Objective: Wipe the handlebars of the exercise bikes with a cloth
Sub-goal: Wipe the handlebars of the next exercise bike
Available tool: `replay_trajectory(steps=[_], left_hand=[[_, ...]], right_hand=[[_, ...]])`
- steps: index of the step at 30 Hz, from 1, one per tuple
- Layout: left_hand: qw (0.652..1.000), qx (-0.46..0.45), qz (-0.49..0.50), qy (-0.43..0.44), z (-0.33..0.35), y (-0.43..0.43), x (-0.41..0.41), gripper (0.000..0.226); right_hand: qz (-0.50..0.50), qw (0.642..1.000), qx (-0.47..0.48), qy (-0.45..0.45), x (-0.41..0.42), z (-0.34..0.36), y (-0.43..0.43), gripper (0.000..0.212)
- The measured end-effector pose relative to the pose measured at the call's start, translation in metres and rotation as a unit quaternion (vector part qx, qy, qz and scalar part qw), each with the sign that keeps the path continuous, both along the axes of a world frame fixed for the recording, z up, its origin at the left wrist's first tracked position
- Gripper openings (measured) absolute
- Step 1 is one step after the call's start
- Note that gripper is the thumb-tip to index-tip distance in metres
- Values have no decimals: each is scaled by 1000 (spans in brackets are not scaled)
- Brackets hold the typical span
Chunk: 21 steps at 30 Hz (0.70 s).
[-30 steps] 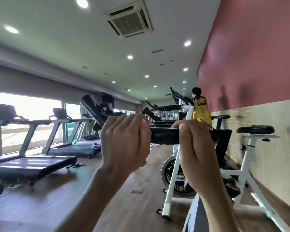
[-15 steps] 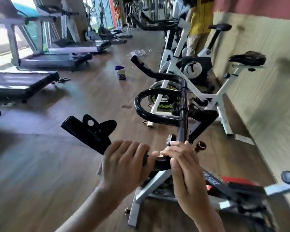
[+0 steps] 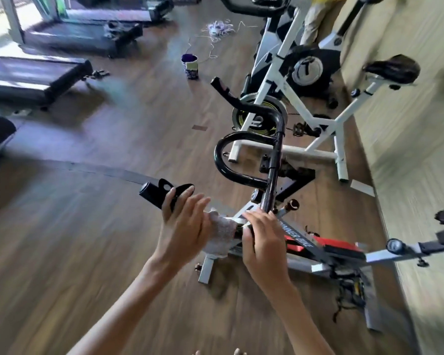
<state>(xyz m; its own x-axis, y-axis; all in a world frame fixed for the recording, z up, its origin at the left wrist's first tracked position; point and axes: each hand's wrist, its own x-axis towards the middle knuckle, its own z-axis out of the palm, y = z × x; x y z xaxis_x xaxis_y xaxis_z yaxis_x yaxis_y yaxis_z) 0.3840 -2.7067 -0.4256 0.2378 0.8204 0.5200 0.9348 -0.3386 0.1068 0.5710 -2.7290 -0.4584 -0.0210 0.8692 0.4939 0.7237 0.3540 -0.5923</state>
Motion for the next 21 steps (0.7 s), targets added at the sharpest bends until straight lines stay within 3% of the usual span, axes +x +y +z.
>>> replay_trajectory(steps=[2,6,12,17,21], left_hand=[[999,-2,15,40,1,-3,-26,38],[986,-22,-24,163,-5,-10,-47,42],[983,-22,-8,180,-9,-11,-45,38],[988,-21,-1,154,-11,-13,-38,44],[992,-15,-3,124,-23,-14,-18,44]], right_hand=[[-21,999,18,-42,-25,10,-6,35],[-17,988,-37,-150,-74,11,-2,48],[-38,971,-3,-237,-56,-12,-6,48],[-61,974,14,-216,-14,-27,-19,49],[-66,991,-31,-108,-8,-30,-26,53]])
